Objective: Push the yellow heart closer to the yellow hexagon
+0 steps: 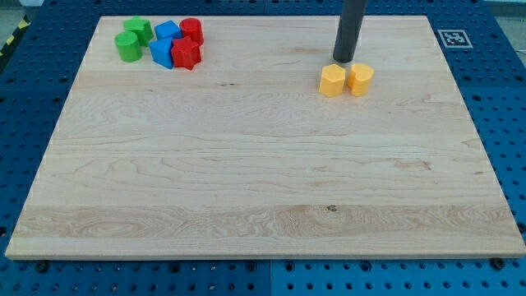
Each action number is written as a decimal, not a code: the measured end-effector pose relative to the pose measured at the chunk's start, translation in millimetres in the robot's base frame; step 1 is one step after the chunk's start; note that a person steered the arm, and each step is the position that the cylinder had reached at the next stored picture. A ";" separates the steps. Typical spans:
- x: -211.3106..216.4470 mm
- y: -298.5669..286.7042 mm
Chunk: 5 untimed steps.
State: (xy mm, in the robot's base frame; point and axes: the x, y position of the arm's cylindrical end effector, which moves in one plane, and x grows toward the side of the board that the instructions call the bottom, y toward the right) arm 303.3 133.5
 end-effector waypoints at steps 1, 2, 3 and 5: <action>0.0 26.9; 0.0 28.0; 0.0 28.0; 23.7 61.8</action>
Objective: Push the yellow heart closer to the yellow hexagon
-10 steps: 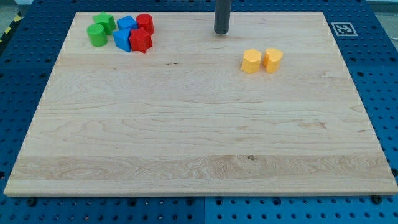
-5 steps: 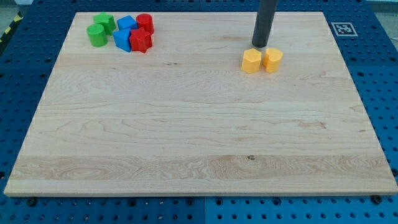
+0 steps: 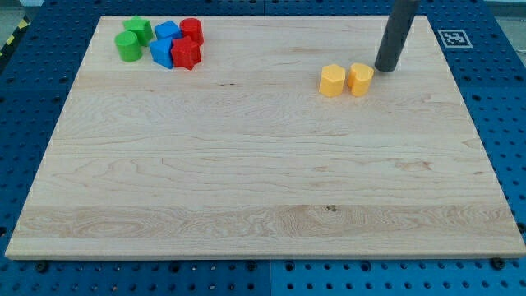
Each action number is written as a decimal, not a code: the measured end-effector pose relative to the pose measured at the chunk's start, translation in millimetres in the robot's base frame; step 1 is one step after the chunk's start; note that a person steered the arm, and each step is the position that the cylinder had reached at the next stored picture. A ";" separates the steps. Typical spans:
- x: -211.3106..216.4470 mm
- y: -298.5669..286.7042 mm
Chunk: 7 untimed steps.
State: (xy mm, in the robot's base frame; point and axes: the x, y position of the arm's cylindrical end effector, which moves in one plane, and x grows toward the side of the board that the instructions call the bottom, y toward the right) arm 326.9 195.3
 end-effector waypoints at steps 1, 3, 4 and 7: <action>32.1 0.0; 38.5 0.0; 53.0 0.0; 20.3 -54.6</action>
